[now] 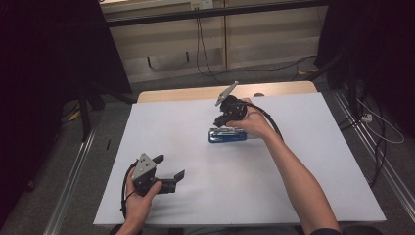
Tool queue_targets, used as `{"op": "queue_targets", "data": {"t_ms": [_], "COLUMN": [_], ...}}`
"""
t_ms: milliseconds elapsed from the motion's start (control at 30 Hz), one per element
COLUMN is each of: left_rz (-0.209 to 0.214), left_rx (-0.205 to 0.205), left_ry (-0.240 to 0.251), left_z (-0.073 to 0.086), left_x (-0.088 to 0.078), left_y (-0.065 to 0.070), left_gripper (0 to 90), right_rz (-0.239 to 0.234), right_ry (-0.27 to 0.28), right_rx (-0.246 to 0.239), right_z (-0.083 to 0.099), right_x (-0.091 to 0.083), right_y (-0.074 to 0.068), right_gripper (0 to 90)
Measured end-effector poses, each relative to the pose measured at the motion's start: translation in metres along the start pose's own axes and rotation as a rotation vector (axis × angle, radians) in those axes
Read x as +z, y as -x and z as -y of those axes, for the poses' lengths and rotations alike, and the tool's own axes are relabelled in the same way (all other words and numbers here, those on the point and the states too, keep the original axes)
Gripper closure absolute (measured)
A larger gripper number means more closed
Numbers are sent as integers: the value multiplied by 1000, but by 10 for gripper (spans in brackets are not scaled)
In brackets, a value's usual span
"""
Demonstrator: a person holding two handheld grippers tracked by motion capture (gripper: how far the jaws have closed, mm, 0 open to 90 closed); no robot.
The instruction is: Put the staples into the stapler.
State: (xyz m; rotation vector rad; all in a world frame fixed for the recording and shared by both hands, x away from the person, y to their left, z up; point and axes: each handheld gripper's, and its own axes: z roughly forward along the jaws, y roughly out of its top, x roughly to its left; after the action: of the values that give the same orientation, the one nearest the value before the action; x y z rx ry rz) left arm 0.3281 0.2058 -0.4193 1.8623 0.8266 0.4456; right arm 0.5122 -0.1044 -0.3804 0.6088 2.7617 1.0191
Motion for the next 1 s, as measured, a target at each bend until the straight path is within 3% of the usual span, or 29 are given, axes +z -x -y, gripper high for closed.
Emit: {"op": "queue_targets", "data": {"t_ms": [300,733,1000], "left_rz": [5,10,19], "left_rx": [-1,0,-5], "left_ry": [-1,-3,-9], "left_z": [0,0,0], "left_x": [0,0,1], "left_y": [0,0,1], "left_gripper": [49,51,51], "right_rz": [0,-62,-79], "right_ry": [-11,-44,-46], "right_rx": [-8,-66,-78], "right_z": [-3,0,4], "right_x": [5,11,15], "right_y": [4,11,14], "right_gripper": [792,793,792]}}
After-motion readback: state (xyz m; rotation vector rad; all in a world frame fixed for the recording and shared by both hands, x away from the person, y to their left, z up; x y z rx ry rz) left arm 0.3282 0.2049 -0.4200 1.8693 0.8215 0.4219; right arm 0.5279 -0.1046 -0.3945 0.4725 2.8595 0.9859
